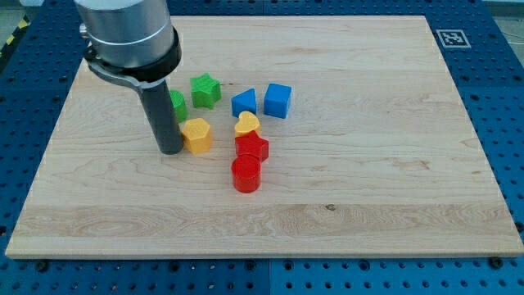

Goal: Push the yellow hexagon in between the blue cube and yellow heart

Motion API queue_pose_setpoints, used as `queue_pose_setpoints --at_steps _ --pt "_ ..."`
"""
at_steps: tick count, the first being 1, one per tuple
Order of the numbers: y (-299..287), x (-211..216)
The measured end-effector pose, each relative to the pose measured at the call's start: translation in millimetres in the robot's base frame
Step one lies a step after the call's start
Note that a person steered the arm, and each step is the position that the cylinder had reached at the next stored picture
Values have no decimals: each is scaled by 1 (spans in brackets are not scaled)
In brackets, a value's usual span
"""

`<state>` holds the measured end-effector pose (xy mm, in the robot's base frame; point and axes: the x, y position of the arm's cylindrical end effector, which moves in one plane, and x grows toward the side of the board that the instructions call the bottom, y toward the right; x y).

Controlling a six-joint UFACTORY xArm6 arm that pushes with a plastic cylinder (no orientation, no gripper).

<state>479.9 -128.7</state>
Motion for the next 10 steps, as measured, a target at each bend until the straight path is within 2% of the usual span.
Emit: queue_pose_setpoints --at_steps 2,4,7,10 --pt "0 21" --pt "5 -6" --pt "5 7" --pt "5 -18"
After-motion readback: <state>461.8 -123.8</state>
